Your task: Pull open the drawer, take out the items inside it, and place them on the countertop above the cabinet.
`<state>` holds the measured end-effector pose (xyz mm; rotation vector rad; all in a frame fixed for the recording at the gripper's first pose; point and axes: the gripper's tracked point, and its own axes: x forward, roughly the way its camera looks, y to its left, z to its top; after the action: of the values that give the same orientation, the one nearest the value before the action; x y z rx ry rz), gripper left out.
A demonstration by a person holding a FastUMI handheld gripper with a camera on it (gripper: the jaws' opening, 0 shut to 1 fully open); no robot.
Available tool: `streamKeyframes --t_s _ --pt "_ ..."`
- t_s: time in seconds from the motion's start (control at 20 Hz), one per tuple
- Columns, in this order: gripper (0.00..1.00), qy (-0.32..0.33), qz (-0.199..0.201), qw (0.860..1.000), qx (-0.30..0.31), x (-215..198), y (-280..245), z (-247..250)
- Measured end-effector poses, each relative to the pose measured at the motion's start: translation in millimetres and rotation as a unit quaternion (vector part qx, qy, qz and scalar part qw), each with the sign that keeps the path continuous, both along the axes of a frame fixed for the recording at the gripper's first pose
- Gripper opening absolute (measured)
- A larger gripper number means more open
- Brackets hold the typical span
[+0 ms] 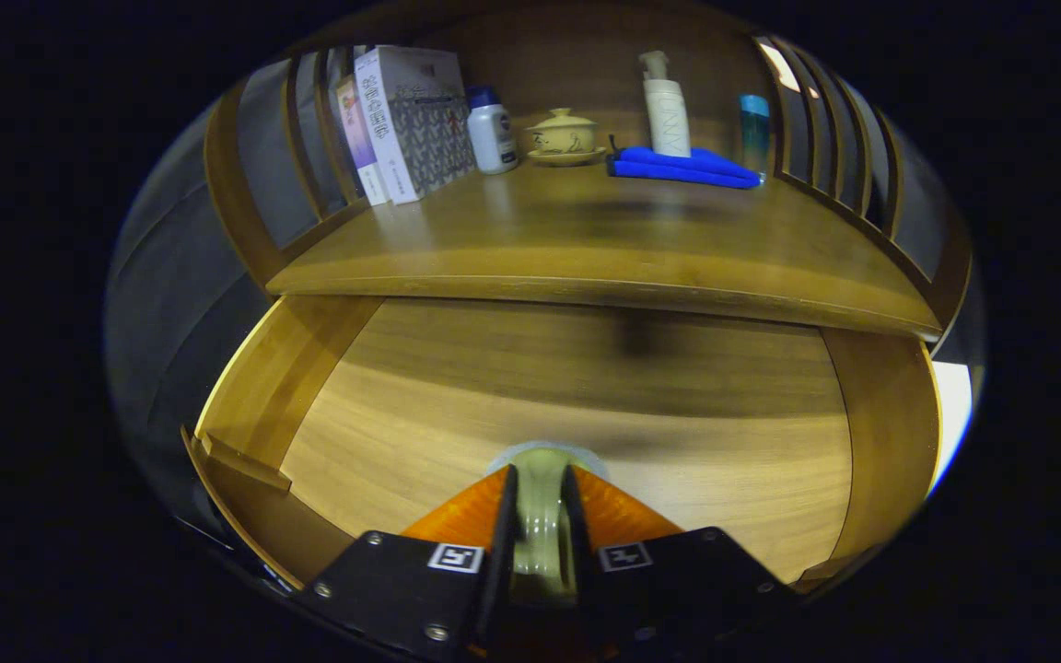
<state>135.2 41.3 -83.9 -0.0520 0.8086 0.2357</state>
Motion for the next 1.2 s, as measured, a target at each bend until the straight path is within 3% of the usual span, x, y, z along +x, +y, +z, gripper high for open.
streamKeyframes --t_s 0.15,0.85,1.2 --pt "0.21 -0.027 0.007 1.000 0.000 1.2 -2.2 9.0" --pt "0.21 -0.143 0.005 0.987 0.078 7.0 14.4 111.9" --pt "0.21 -0.181 -0.004 0.979 0.091 29.8 20.4 166.8"
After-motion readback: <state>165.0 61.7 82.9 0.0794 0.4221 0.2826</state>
